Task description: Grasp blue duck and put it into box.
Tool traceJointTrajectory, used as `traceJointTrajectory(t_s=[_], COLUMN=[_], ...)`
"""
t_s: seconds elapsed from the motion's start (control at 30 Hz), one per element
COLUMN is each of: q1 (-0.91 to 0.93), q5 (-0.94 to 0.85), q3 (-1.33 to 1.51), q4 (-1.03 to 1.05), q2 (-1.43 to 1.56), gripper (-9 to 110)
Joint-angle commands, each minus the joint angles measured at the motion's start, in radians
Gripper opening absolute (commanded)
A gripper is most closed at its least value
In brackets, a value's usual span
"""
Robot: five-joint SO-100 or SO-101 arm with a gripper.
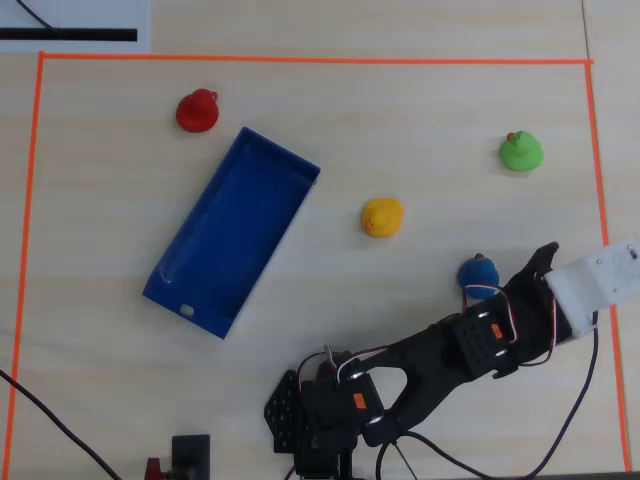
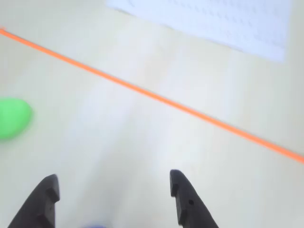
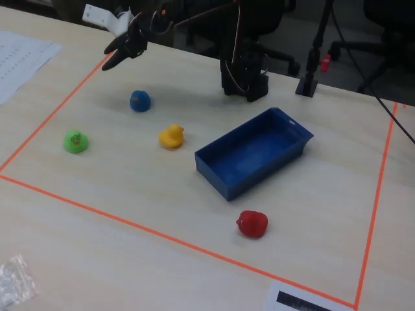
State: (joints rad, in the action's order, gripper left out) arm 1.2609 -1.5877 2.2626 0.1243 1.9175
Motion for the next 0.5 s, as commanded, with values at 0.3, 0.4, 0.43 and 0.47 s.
traceJointTrajectory(t_s=[0.3,0.4,0.43,0.47], q1=[-0.003,-0.017,-0.021,-0.026], q5=[-0.011,0.003,0.012,0.018], q3=[0.307,0.322,0.322,0.322], q4=[-0.074,-0.072,-0.069,-0.069], q2=[0.230,0.241,0.242,0.245], gripper=[31,31,31,31])
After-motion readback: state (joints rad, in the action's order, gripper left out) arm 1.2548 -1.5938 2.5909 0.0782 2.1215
